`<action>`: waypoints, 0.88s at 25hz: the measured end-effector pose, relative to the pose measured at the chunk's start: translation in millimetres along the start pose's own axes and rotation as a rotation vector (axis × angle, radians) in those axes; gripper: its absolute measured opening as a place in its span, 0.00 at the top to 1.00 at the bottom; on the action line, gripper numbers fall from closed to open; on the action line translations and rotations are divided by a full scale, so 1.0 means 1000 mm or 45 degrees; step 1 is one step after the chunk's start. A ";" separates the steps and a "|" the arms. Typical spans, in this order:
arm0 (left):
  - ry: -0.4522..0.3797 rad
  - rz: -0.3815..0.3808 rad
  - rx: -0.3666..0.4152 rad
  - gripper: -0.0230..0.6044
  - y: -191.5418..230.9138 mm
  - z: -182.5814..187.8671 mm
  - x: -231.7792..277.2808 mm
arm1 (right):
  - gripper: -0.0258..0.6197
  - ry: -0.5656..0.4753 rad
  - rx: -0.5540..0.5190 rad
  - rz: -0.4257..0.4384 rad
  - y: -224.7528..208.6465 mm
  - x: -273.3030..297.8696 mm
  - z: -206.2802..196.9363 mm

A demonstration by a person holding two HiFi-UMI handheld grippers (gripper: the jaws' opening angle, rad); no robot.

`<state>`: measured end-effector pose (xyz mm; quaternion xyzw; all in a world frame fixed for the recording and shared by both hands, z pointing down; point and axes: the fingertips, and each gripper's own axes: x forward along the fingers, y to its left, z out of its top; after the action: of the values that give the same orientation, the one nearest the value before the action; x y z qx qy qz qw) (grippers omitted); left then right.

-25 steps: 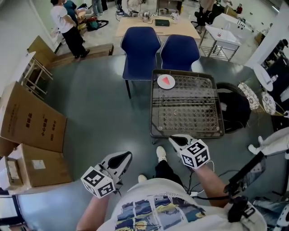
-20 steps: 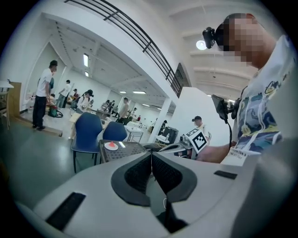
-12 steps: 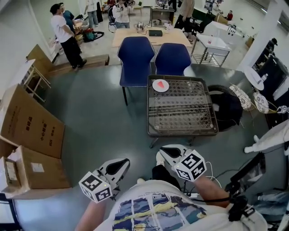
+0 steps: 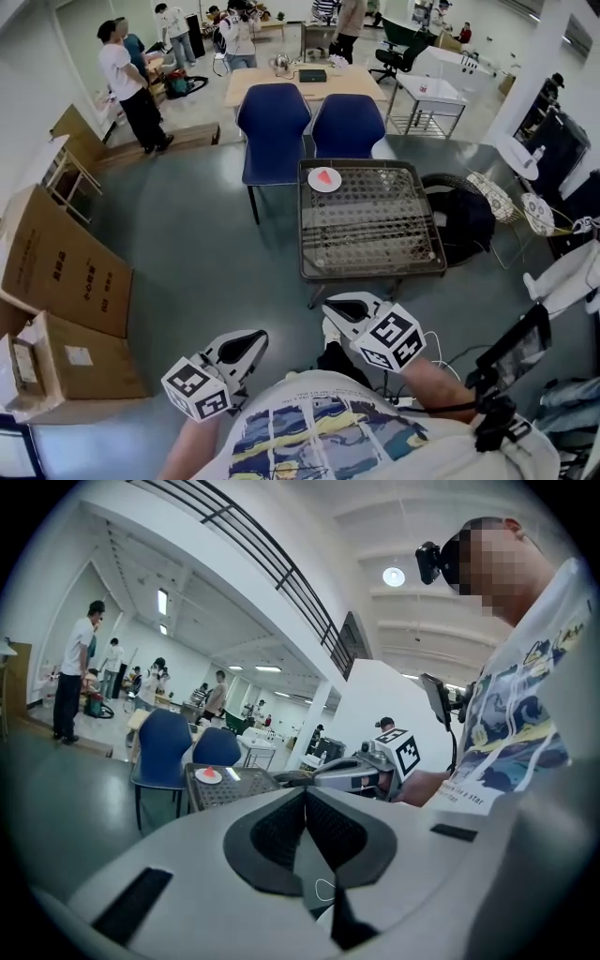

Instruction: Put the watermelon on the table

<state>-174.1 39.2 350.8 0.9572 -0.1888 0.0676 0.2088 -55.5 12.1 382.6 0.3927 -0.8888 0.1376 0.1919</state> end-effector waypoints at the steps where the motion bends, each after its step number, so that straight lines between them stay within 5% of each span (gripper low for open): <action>1: 0.001 -0.003 -0.005 0.94 0.000 -0.002 -0.001 | 0.95 0.000 0.000 0.002 0.003 0.000 -0.001; 22: 0.012 -0.001 -0.032 0.94 0.000 -0.014 -0.005 | 0.95 -0.012 -0.036 0.048 0.024 0.008 -0.001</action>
<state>-179.8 46.8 362.3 0.9542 -0.1884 0.0697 0.2217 -77.7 23.2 384.7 0.3739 -0.8988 0.1266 0.1906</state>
